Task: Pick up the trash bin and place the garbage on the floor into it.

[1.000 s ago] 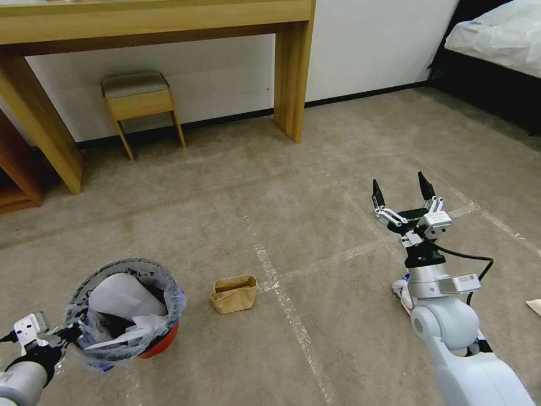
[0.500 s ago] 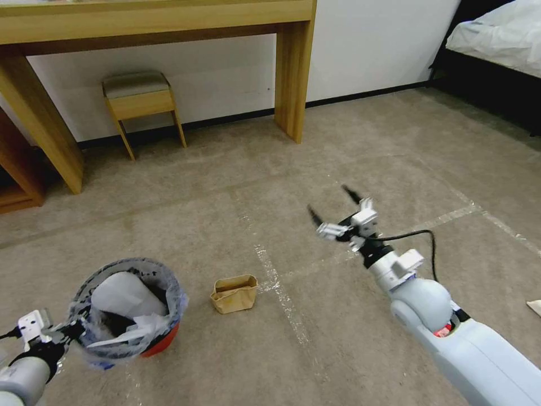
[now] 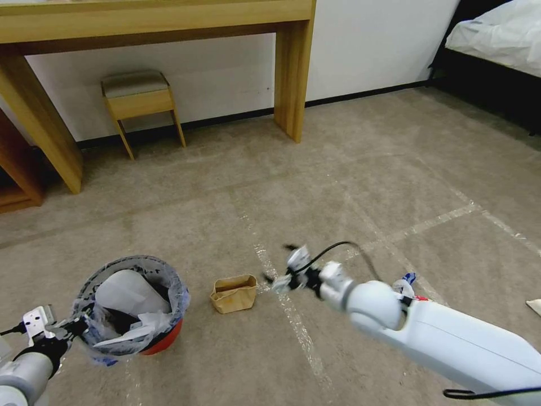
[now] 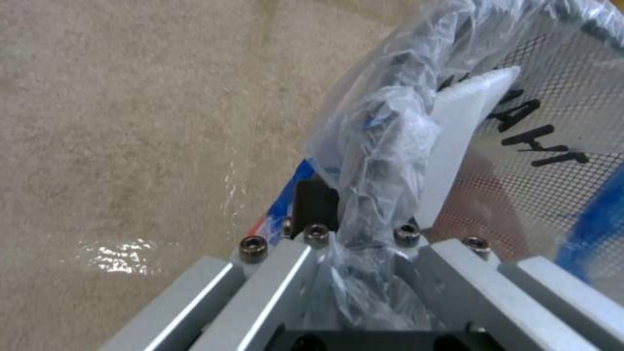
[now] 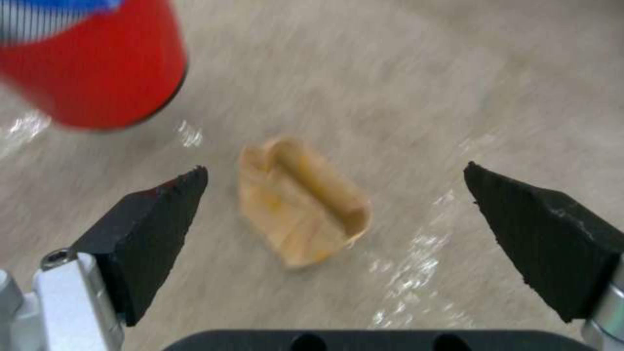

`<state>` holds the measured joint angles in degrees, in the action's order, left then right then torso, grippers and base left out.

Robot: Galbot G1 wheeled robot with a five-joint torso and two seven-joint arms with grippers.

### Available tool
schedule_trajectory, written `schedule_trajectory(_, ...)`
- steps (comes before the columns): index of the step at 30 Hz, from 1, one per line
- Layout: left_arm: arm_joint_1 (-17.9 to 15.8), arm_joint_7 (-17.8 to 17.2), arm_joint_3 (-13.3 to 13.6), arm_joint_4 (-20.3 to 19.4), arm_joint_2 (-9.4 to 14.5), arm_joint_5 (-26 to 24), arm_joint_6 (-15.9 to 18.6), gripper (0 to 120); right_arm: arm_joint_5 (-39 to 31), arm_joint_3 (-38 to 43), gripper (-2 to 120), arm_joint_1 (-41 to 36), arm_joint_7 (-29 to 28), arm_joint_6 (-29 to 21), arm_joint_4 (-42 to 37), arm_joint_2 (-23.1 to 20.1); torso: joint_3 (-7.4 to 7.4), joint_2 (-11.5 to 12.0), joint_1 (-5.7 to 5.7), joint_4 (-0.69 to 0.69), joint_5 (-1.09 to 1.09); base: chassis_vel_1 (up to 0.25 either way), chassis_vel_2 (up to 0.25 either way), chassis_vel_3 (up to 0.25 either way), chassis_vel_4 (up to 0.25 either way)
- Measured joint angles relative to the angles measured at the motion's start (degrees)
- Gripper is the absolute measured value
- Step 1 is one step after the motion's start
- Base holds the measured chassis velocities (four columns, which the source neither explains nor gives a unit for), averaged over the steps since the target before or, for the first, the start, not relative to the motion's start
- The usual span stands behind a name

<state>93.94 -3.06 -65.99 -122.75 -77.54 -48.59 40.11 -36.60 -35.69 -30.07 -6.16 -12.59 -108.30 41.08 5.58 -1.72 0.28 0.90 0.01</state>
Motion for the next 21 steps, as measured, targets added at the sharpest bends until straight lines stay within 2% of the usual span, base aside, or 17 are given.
schedule_trajectory(2,0.0,0.0,-0.1,0.0,-0.1,-0.1,0.0,2,-0.9,-2.8,100,2.2,0.0,-1.6,0.5,0.7,0.00,0.0,0.00,0.00,0.00,0.000,0.000,0.000,0.000)
schedule_trajectory(4,-0.1,0.0,-0.1,0.1,-0.1,-0.1,0.0,2,-6.3,-10.1,100,9.2,0.6,-6.9,2.0,3.2,0.00,0.0,0.00,0.02,-0.01,0.000,0.000,0.000,0.000)
schedule_trajectory(6,-0.1,0.0,-0.1,0.1,-0.2,-0.1,0.0,2,-7.4,-12.3,100,11.6,0.8,-8.5,2.7,4.1,0.00,0.0,0.00,0.02,-0.02,0.000,0.000,0.000,0.000)
schedule_trajectory(7,-0.2,0.0,-0.1,0.2,-0.3,-0.1,0.0,2,-8.3,-16.1,100,15.6,2.0,-10.2,4.5,5.8,-0.01,0.0,0.00,0.00,-0.05,0.000,0.000,0.000,0.000)
schedule_trajectory(9,-0.4,0.1,-0.1,0.3,-0.5,-0.1,0.0,2,-8.1,-18.8,100,18.0,3.4,-11.4,6.3,7.2,0.00,0.0,0.00,0.00,-0.04,0.000,0.000,0.000,0.000)
schedule_trajectory(11,-0.4,0.1,-0.2,0.8,-0.8,-0.1,-0.1,2,-6.7,-22.1,100,21.3,7.4,-14.5,11.6,10.7,-0.01,0.0,0.00,0.01,-0.02,0.000,0.000,0.000,0.000)
schedule_trajectory(12,-0.4,0.1,-0.2,0.8,-0.8,-0.1,-0.1,2,-6.7,-22.1,100,21.3,7.4,-14.5,11.6,10.7,-0.01,0.0,0.00,0.01,-0.02,0.000,0.000,0.000,0.000)
schedule_trajectory(13,-0.4,0.3,-0.3,1.0,-1.0,0.0,-0.3,2,-5.0,-22.6,100,22.3,10.2,-18.0,14.7,12.7,0.00,0.0,0.00,0.01,-0.02,0.000,0.000,0.000,0.000)
schedule_trajectory(14,-0.3,0.3,-0.4,1.1,-1.1,0.0,-0.4,2,-3.0,-22.6,100,22.7,13.0,-19.3,17.1,14.0,-0.01,0.0,0.00,0.00,-0.02,0.000,0.000,0.000,0.000)
schedule_trajectory(15,-0.3,0.3,-0.4,1.1,-1.1,0.0,-0.4,2,-3.0,-22.6,100,22.7,13.0,-19.3,17.1,14.0,-0.01,0.0,0.00,0.00,-0.02,0.000,0.000,0.000,0.000)
schedule_trajectory(17,-0.2,0.4,-0.6,1.3,-1.2,0.1,-0.5,2,3.2,-22.6,100,22.7,18.0,-18.0,21.3,16.2,-0.01,0.0,0.00,0.01,-0.03,0.000,0.000,0.000,0.000)
schedule_trajectory(21,0.1,0.4,-0.6,1.3,-1.2,0.3,-0.5,2,6.1,-21.7,100,21.7,20.3,-16.6,23.5,17.4,-0.01,0.0,0.00,0.01,-0.02,0.000,0.000,0.000,0.000)
